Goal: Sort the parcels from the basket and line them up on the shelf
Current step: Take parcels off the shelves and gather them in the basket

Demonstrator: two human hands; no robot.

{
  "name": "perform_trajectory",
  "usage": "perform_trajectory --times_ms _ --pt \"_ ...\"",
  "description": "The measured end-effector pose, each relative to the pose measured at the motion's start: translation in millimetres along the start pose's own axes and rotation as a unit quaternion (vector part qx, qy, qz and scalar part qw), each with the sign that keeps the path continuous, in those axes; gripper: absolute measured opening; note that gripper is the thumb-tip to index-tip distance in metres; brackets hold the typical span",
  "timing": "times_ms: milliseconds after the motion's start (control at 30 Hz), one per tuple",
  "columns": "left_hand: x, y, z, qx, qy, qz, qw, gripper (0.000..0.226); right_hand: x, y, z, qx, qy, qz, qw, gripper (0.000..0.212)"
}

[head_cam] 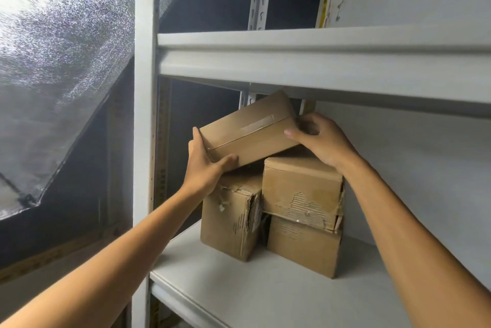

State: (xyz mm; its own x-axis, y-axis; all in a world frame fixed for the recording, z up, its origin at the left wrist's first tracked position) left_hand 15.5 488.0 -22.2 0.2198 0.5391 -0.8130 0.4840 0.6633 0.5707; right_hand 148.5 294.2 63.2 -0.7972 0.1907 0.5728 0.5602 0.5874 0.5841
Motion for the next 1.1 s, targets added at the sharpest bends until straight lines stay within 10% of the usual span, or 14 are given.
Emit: perform_trajectory --times_ms 167,1100 --pt "-3 -10 -11 -0.005 0.001 0.031 1.000 0.059 8 -9 2 0.023 -0.016 -0.013 1.000 0.052" --pt "-69 -128 -57 -0.081 -0.004 0.071 0.994 0.083 37 -115 -6 0.016 0.102 -0.105 0.989 0.056"
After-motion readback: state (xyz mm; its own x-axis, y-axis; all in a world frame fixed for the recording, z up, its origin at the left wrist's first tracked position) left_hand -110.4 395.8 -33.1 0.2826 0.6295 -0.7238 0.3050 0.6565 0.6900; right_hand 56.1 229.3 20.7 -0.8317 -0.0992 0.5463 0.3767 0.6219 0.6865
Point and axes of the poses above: each hand's wrist, its own y-axis towards the middle knuckle, its own z-axis out of the palm, x = y × z, the point moved 3 cm from there along y, towards the middle knuckle, and after that the axes turned 1 degree about y, right-handed, at the moved point
